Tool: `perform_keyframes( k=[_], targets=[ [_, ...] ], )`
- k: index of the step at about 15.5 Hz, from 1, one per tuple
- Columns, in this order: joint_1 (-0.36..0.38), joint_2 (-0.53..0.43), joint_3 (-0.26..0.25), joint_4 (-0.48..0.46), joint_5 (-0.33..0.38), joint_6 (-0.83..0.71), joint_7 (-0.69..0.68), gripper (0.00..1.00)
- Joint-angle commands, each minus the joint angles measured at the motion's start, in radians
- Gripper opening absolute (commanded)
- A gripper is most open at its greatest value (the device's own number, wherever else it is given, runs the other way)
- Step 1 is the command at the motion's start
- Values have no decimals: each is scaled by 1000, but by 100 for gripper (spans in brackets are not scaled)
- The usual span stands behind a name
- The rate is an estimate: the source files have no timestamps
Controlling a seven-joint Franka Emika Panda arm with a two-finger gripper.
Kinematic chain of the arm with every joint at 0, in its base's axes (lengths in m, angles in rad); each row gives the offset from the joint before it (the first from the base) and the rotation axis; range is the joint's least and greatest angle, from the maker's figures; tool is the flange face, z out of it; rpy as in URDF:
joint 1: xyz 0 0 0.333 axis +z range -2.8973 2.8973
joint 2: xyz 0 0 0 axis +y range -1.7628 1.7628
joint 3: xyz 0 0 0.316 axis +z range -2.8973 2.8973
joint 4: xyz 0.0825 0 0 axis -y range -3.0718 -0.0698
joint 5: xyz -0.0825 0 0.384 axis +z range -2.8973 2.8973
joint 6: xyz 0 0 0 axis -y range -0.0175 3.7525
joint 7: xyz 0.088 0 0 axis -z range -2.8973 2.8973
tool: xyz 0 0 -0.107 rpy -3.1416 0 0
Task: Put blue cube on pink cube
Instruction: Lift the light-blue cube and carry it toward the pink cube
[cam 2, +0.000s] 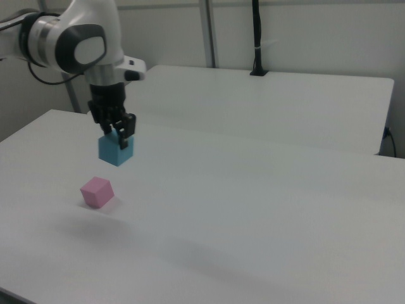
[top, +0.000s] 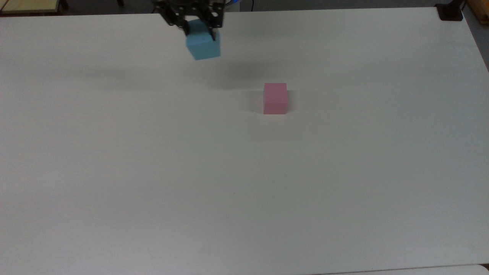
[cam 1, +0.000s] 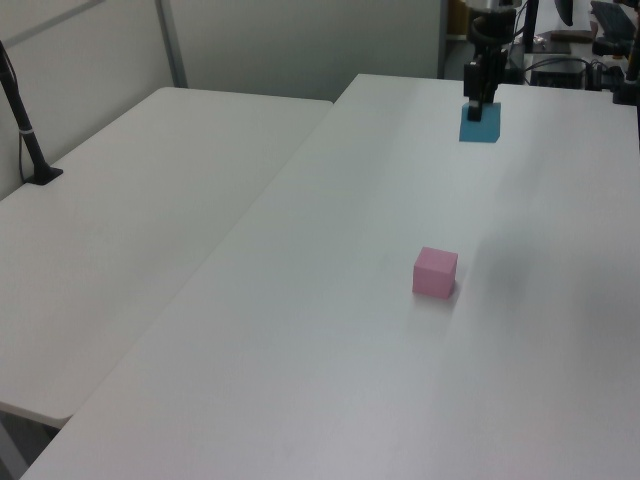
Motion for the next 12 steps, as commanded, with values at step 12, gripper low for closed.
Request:
perform_keyframes(
  k=[12],
  targets=[
    [1,106,196,-25,-1,111,199,46]
  ],
)
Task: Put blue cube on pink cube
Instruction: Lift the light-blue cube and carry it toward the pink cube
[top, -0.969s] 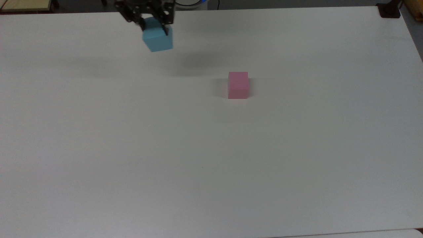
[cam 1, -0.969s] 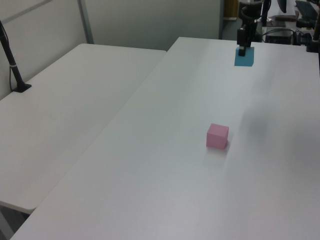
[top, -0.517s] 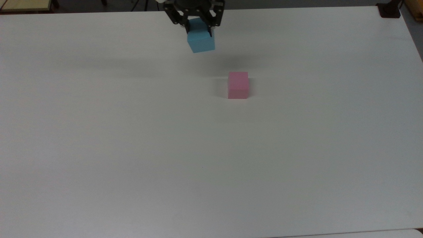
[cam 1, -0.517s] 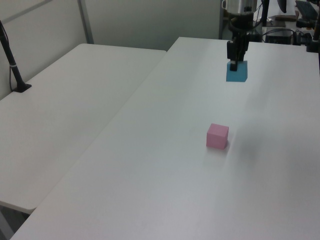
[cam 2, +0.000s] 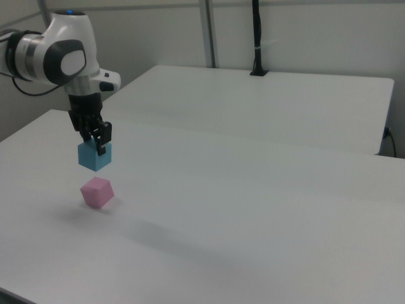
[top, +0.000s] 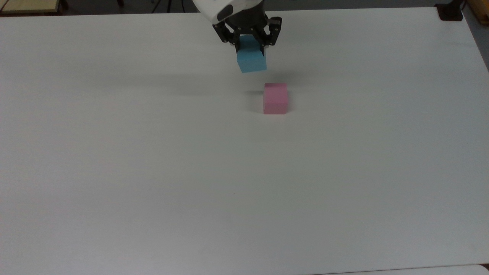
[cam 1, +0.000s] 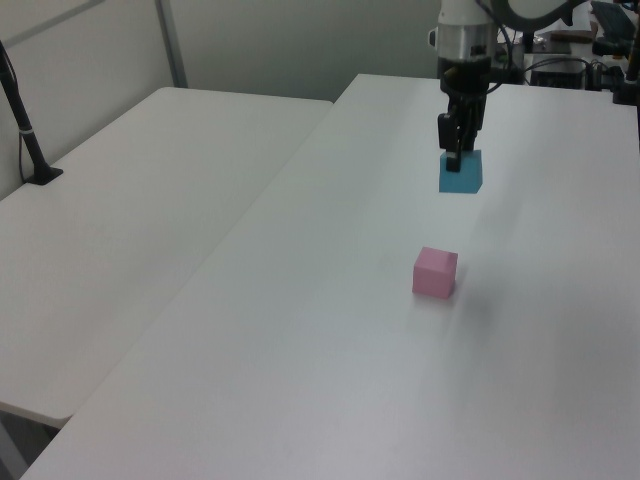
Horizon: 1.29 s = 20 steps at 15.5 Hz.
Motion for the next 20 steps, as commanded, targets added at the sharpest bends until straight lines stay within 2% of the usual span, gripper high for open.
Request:
perform_keyframes(
  k=[1,5,9,13,16,20],
  targets=[
    [7,29,20,-15,-5,43,31,46],
    [6,30,22,-7,-28,44,31,46],
    [7,23,29,27,-151,58,16,46],
    [-5,16,29,103,-211,46,-18,46],
    [6,16,29,125,-214,26,14,46],
    [10,16,68,111,-214,29,170,43]
  ],
)
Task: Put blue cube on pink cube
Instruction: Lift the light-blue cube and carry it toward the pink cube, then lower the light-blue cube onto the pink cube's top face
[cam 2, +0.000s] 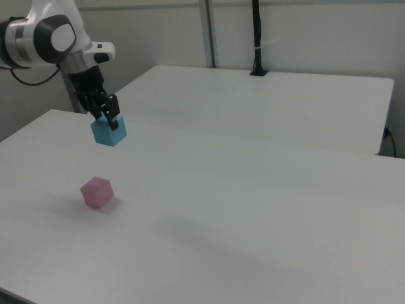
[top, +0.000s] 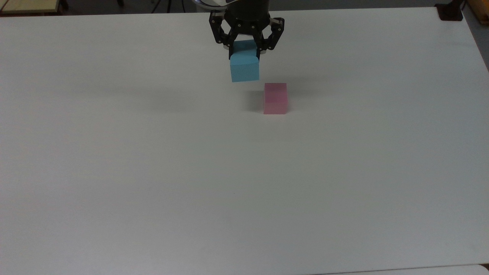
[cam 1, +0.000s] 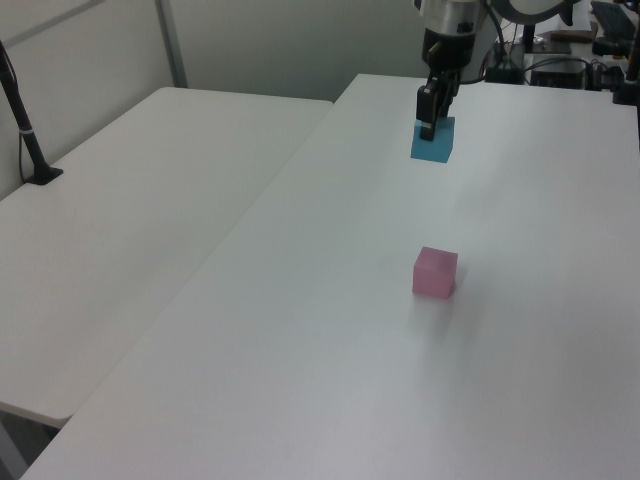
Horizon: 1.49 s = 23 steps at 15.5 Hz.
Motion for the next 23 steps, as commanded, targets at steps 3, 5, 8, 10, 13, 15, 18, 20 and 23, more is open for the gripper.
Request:
perform_keyframes(
  k=[3,5,8,10,13,15,18,20,23],
  targets=[
    [12,-5,43,-48,-14,-9,112,43],
    [13,-1,50,-73,-17,18,142,43],
    [13,-1,66,-131,-17,75,155,43],
    [38,4,66,-165,-20,117,194,43],
    [50,12,66,-197,-25,143,201,43],
    [59,25,66,-205,-36,154,211,43],
    [64,54,66,-212,-46,177,228,43],
    [72,73,66,-212,-56,178,231,43],
    [90,81,66,-212,-71,178,253,43]
  ],
)
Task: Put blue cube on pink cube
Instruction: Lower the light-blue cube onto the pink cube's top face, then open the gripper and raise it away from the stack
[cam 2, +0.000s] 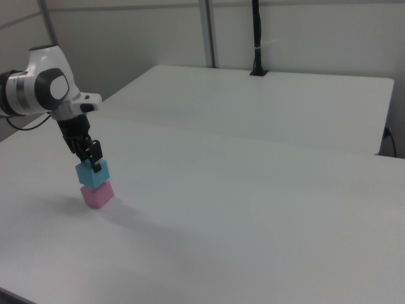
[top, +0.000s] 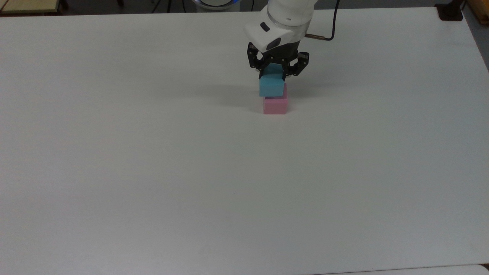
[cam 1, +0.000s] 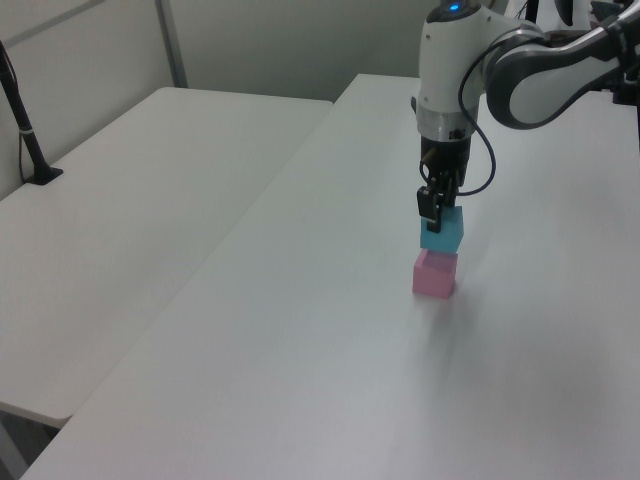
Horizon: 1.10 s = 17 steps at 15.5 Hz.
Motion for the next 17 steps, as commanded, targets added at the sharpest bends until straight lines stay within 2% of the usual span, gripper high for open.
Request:
perform_keyframes(
  k=[1,9,10,11,12,17],
  targets=[
    [28,0,-2,-20,-52,24,63,43],
    [43,38,-2,-9,-70,60,113,44],
    [51,38,-2,-10,-81,60,113,63],
    [59,40,-2,-10,-93,55,118,92],
    [60,41,-2,-10,-104,54,121,100],
    [59,40,-2,-7,-107,46,120,100]
  ],
)
